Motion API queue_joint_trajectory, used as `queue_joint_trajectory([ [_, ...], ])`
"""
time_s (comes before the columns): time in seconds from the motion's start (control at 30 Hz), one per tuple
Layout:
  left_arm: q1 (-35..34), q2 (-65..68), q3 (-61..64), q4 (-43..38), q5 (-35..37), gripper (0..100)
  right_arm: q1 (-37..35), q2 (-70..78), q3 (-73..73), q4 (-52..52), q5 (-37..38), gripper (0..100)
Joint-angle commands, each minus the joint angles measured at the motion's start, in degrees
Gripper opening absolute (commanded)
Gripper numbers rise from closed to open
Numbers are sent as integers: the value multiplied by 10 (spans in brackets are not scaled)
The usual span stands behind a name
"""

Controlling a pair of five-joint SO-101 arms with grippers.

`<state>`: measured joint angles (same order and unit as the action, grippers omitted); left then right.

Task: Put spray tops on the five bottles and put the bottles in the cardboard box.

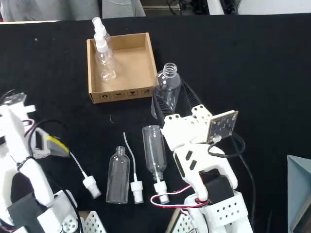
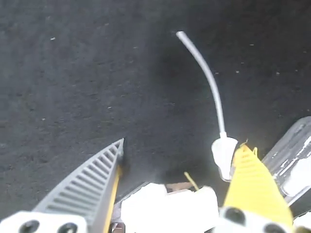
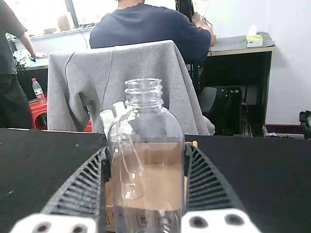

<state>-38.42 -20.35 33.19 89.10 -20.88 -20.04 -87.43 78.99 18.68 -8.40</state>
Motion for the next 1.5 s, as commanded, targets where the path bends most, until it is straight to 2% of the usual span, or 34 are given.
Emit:
queue_joint_trajectory([
  [0.0,57,-3,-29,3,31,331,12,-15,-4,-15,5,57],
  [0.1,82,-2,-22,-4,61,331,12,-15,-4,-15,5,57],
  [0.27,115,-2,33,-65,98,331,12,-15,-4,-15,5,57],
  [0.4,124,-2,83,-116,98,331,12,-15,-4,-15,5,57],
  [0.73,118,-2,160,-180,95,331,13,-15,-5,-15,5,57],
  [0.9,82,-2,194,-219,83,331,14,-15,-5,-15,5,57],
  [1.2,-22,-2,196,-215,4,331,14,-15,-6,-15,5,57],
  [1.47,-89,-4,196,-213,-32,331,14,-15,-6,-15,5,57],
])
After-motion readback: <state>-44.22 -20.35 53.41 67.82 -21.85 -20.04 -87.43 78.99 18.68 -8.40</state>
